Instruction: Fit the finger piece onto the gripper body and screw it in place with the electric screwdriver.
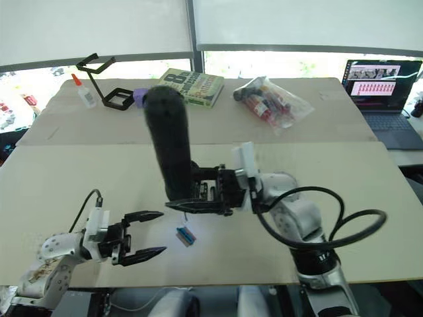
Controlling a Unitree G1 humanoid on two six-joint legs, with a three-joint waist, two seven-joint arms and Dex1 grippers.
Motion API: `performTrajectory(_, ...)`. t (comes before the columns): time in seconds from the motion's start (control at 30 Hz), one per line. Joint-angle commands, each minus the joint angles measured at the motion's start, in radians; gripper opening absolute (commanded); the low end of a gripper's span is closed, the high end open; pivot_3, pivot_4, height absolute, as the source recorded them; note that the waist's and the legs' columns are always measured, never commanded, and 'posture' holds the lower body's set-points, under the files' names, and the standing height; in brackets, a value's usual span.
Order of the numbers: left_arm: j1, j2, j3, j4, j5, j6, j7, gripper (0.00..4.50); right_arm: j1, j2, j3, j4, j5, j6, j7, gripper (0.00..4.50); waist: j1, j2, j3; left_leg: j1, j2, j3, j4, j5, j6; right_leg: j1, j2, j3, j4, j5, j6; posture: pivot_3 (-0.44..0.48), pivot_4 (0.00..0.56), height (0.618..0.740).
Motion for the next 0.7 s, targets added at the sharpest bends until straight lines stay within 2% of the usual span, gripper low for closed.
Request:
performTrajectory(0.03, 0.008, 0.002, 0.033, -0.1, -0.057, 0.011, 0.009, 4.46, 0.003, -0.044, -0.097, -0.093, 0.09, 0.032, -0.032, 1.92, 0.0, 0.0, 0.0, 0.0, 0.0, 0.0, 0.0, 0.0, 0.0, 0.0, 0.0, 0.0, 0.0, 0.0, 0.0, 0.0, 0.15, 0.74)
performTrajectory(0.17, 0.005, -0.007, 0.052, -0.189, -0.108, 0.043, 0.059, 4.46, 0.013, -0.127, -0.213, -0.138, 0.173, 0.086, -0.093, 1.92, 0.001, 0.0, 0.0, 0.0, 0.0, 0.0, 0.0, 0.0, 0.0, 0.0, 0.0, 0.0, -0.001, 0.0, 0.0, 0.0, 0.15, 0.74)
performTrajectory(0.4, -0.058, -0.041, 0.074, -0.223, -0.15, 0.085, 0.161, 4.46, -0.027, -0.201, -0.299, -0.14, 0.247, 0.131, -0.157, 1.92, -0.001, 0.0, 0.0, 0.0, 0.0, 0.001, 0.0, -0.001, 0.002, 0.001, 0.001, 0.001, -0.001, 0.0, 0.0, 0.0, 0.15, 0.74)
performTrajectory(0.53, -0.099, -0.044, 0.096, -0.162, -0.118, 0.087, 0.199, 4.46, -0.116, -0.189, -0.296, -0.108, 0.277, 0.151, -0.2, 1.92, -0.004, 0.0, 0.0, 0.0, 0.0, 0.002, 0.0, -0.001, 0.001, 0.001, 0.001, 0.001, -0.001, 0.0, 0.0, 0.0, 0.15, 0.74)
performTrajectory(0.7, -0.107, -0.043, 0.132, -0.075, -0.078, 0.081, 0.25, 4.46, -0.225, -0.121, -0.239, -0.077, 0.3, 0.17, -0.235, 1.92, -0.005, 0.0, 0.0, 0.0, 0.0, 0.002, 0.0, 0.0, 0.0, 0.0, 0.001, 0.001, -0.001, 0.0, 0.0, 0.0, 0.15, 0.74)
